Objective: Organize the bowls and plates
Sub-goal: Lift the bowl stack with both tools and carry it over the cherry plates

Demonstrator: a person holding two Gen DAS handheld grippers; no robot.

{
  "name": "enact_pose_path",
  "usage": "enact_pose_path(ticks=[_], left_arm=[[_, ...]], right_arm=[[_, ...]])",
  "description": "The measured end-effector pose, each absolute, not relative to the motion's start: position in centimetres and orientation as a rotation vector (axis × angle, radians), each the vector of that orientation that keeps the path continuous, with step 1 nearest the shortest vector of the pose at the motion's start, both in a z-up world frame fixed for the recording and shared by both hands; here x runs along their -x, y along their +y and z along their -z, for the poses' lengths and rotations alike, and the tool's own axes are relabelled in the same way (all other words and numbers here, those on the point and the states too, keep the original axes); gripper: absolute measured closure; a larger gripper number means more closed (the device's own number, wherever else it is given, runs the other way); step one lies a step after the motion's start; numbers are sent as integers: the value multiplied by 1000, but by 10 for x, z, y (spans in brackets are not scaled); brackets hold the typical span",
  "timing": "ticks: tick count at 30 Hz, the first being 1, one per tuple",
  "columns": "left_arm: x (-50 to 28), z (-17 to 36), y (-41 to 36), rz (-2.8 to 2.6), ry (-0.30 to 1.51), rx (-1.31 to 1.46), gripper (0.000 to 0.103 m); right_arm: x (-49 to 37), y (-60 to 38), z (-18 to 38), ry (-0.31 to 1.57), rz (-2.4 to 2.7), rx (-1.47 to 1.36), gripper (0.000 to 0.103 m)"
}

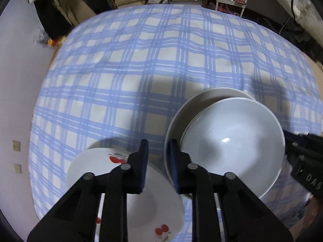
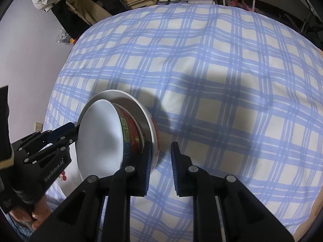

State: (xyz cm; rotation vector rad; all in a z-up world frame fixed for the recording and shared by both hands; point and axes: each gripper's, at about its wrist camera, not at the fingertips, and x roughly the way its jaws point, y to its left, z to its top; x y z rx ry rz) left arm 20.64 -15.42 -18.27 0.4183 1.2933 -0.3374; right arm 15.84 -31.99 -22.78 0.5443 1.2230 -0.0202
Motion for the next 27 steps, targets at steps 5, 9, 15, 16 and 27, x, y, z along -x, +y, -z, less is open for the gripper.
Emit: enact_pose_path(ticks=[5,9,15,16,27], left_arm=[[-214,187,-149,361,1349,-333,95],[-217,190,-144,375,1378,-274,95],[-215,191,-146,358,1374,-283,97],[-214,192,-147,354,1369,-289,99],[-207,190,-148,342,1345,-303,99]], right_arm=[[-159,-317,226,1222,35,-540,83],[-161,-317,227,1226,38,-547,83],[-165,-310,227,1224,17,-524,95],[-165,-310,227,1224,22,-529,95],[-165,-314,227,1248,56,-602,95]])
